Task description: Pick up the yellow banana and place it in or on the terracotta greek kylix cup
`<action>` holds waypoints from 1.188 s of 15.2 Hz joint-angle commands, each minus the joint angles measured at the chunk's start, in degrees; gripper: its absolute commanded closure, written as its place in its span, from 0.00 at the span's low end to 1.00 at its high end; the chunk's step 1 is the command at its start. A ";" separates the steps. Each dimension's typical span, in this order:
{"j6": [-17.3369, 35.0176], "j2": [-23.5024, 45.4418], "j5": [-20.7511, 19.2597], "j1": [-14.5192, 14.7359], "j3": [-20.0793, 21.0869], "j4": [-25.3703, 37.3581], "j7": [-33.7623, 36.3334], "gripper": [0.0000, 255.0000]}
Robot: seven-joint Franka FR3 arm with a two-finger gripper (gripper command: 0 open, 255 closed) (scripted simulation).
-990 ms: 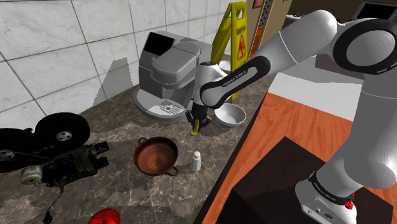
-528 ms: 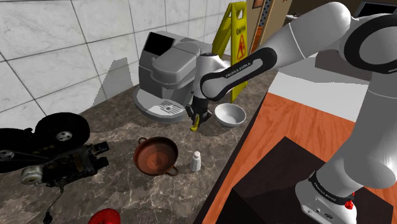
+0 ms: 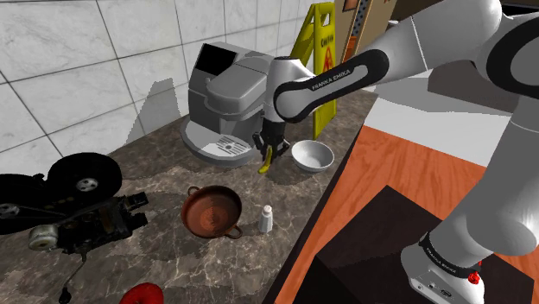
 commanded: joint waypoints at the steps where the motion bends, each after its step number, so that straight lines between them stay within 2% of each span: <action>1: -1.36 -0.86 0.22 -0.04 0.11 0.51 0.06 1.00; 3: -2.18 -1.37 0.35 -0.09 0.15 0.84 0.04 1.00; 11: -3.57 4.97 -3.15 7.48 2.68 9.27 11.59 1.00; 18: -6.75 12.87 -6.86 15.09 3.55 20.73 20.83 1.00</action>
